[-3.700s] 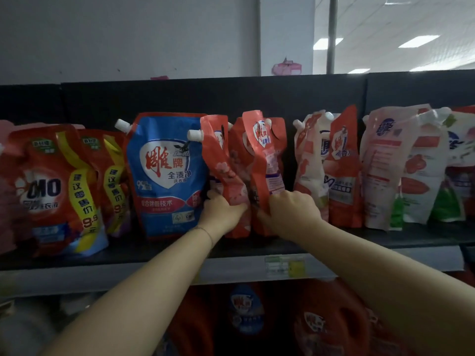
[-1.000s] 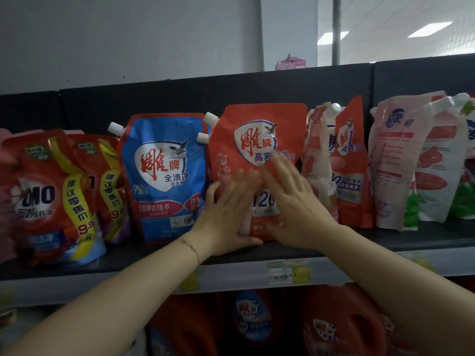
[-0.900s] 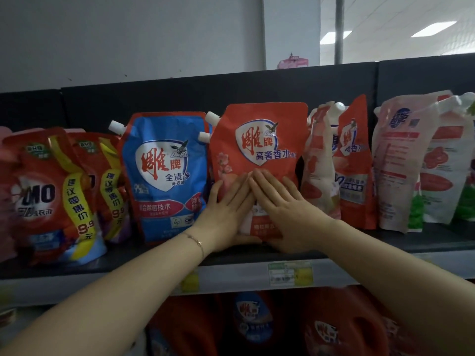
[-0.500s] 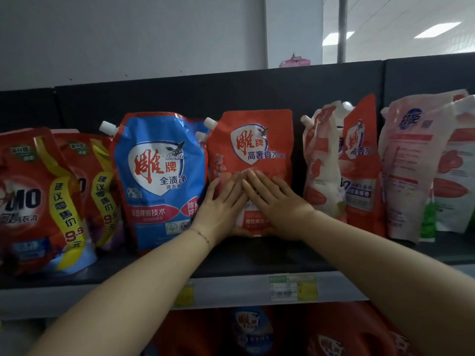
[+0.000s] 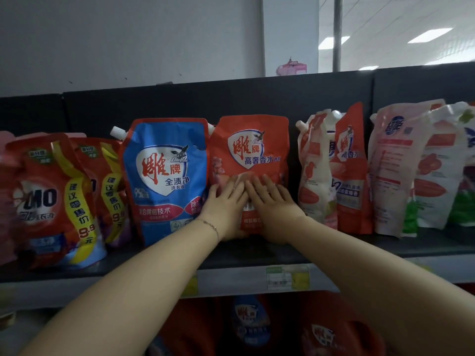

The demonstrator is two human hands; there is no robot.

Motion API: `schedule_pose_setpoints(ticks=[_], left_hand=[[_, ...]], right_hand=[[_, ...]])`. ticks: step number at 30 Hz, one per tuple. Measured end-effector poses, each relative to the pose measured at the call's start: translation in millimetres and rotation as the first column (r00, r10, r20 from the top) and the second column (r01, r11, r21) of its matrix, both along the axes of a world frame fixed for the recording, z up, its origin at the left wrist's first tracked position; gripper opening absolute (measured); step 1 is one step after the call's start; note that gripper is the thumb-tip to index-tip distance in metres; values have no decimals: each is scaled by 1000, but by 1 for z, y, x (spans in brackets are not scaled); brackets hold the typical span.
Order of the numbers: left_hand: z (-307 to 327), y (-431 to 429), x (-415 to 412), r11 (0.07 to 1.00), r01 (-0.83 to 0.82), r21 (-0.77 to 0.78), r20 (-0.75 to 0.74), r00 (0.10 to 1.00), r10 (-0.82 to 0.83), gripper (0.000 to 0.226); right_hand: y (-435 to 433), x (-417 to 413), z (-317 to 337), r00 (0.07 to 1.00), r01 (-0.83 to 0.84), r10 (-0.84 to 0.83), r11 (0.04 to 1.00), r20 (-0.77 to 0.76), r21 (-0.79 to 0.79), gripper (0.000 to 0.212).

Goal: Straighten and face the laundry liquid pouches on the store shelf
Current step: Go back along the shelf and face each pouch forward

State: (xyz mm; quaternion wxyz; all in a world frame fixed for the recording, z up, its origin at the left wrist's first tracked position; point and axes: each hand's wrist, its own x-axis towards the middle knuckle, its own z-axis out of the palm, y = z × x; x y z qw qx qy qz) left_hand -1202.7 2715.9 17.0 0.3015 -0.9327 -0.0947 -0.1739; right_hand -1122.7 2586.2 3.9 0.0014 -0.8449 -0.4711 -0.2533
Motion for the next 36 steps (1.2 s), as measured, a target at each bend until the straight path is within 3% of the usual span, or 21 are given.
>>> schedule_pose_setpoints(ticks=[3,7,10,12,13,15,16,17,19,22,24,28,31,34,36], left_hand=[[10,-19,-9,992,97,-85,91,992,-89,84],[9,-51,-5,938,290,-188,293,928,-229,55],[4,-84,8,858,337,-387,293,927,-233,44],[0,-102,30,753,284,-593,224,957,-185,50],[-3,-108,41,654,247,-715,200,969,-147,60],[-5,-123,61,234,231,-944,232,972,-25,74],[-7,-128,71,61,264,-963,268,961,67,77],[-11,-133,81,-23,299,-954,294,946,134,76],[-14,-142,93,25,313,-950,312,935,166,77],[-17,-151,100,193,285,-939,314,940,136,105],[-17,-149,99,281,278,-919,322,938,125,108],[-11,-137,89,292,322,-901,361,928,92,92],[-4,-126,75,301,308,-903,334,942,37,101],[-2,-115,63,277,288,-916,308,951,28,103],[-3,-113,59,271,296,-916,319,947,44,98]], right_hand=[[-22,-10,13,991,-96,108,985,-76,147,79],[-61,-15,15,984,-166,136,939,119,301,21],[-91,-14,12,990,-123,96,945,103,302,16],[-110,-9,12,996,-37,14,963,87,268,19],[-117,-5,13,997,-10,-10,968,79,252,21],[-132,1,14,997,36,-49,973,51,228,25],[-139,5,15,997,57,-68,972,37,228,27],[-145,9,16,996,83,-89,968,15,235,28],[-155,16,16,988,153,-139,949,-69,275,31],[-163,28,19,946,290,-216,897,-240,332,31],[-163,38,20,908,356,-225,858,-352,370,31],[-163,56,18,866,378,-157,827,-475,416,40],[-161,63,18,866,355,-117,828,-486,433,47],[-153,71,20,843,418,-203,830,-499,370,50],[-147,72,20,835,462,-299,837,-461,293,39]])
